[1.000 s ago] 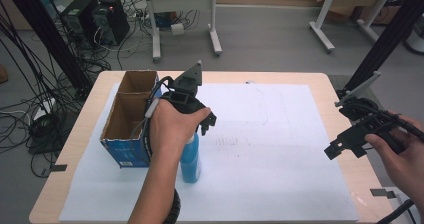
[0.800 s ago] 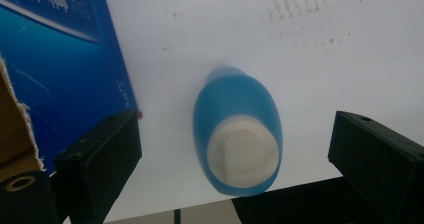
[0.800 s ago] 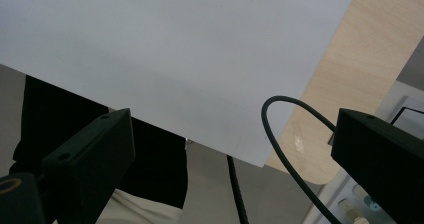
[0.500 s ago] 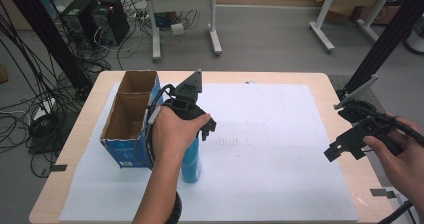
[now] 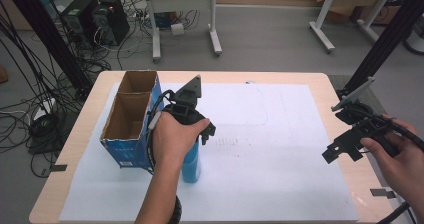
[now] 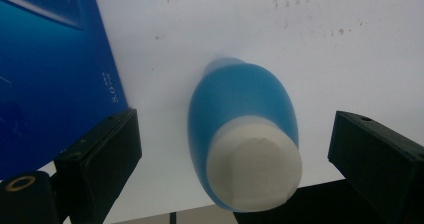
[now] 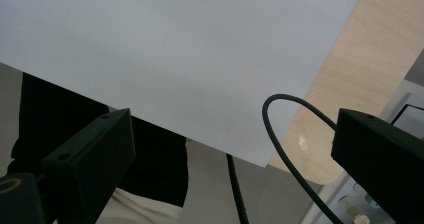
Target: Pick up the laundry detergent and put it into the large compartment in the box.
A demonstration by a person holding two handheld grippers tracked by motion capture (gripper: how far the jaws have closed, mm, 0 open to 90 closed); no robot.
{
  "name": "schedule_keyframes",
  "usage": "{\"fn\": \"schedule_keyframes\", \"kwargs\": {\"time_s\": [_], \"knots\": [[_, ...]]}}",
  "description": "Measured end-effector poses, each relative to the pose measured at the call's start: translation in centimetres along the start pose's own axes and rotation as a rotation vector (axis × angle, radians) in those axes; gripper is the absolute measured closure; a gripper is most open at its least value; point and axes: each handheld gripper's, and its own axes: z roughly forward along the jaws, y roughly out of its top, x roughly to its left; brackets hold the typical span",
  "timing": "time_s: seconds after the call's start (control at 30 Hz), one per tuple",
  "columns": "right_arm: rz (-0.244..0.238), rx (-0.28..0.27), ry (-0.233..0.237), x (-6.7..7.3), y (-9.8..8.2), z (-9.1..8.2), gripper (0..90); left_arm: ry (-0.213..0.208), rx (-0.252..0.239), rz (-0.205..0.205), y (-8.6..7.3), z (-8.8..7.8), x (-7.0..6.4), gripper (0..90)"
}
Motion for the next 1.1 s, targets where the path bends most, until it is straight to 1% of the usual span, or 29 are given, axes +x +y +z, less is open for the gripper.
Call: {"fn": "schedule_keyframes", "kwargs": {"time_s": [0.13,0.27,0.53,0.6,0.8,0.93,1.0,1.03,1.1], "knots": [[-0.004,0.013,-0.002,0.3,0.3,0.2,3.7,-0.003,0.009,-0.006,0.0,0.6,0.2,7.2],[-0.007,0.009,-0.001,0.3,0.2,0.2,3.6,-0.007,0.017,-0.005,0.1,1.0,0.3,7.3],[-0.003,0.004,0.000,0.0,0.0,0.2,3.6,-0.007,0.020,-0.001,0.2,1.5,-0.1,7.8],[0.000,0.002,0.001,-0.1,0.0,0.2,3.6,-0.006,0.026,0.005,0.3,1.6,-0.2,8.4],[0.004,0.005,0.003,-0.1,0.0,0.2,3.6,-0.003,0.031,0.002,0.3,2.0,-0.3,11.2],[0.001,0.005,0.003,-0.1,0.0,0.2,3.6,0.000,0.032,0.005,0.3,2.1,-0.3,14.4],[0.001,0.004,0.002,-0.1,0.0,0.2,3.6,0.001,0.024,0.003,0.1,2.1,-0.4,18.5],[0.002,0.003,0.000,0.0,0.0,0.2,3.6,0.008,0.015,0.002,0.0,2.0,-0.5,18.5],[-0.002,0.001,0.000,0.0,0.0,0.2,3.6,0.007,0.009,0.004,-0.1,1.9,-0.5,24.1]]}}
